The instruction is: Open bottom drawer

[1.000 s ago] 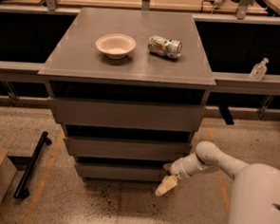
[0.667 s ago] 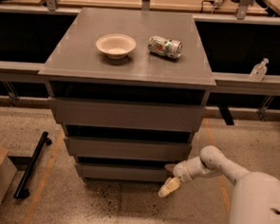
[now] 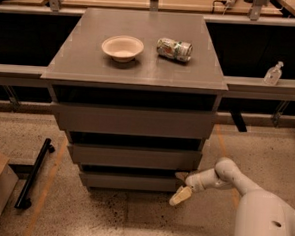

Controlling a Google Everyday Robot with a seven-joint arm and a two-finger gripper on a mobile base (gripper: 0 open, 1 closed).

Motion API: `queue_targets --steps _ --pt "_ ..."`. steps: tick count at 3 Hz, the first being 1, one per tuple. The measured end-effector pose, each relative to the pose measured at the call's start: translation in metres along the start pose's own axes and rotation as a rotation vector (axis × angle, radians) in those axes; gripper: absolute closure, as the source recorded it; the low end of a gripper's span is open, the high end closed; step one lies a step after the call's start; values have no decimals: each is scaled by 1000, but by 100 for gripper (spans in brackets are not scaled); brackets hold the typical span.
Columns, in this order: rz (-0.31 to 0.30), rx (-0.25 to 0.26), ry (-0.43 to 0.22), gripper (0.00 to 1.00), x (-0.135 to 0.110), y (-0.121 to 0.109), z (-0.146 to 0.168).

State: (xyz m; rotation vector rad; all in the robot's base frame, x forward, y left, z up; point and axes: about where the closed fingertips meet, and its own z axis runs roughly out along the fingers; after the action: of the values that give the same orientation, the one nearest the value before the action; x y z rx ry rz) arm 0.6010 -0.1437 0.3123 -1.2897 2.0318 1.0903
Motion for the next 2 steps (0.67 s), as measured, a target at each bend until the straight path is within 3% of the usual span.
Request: queue_targets --steps 2 --pt "5 50 -29 0 16 -19 22"
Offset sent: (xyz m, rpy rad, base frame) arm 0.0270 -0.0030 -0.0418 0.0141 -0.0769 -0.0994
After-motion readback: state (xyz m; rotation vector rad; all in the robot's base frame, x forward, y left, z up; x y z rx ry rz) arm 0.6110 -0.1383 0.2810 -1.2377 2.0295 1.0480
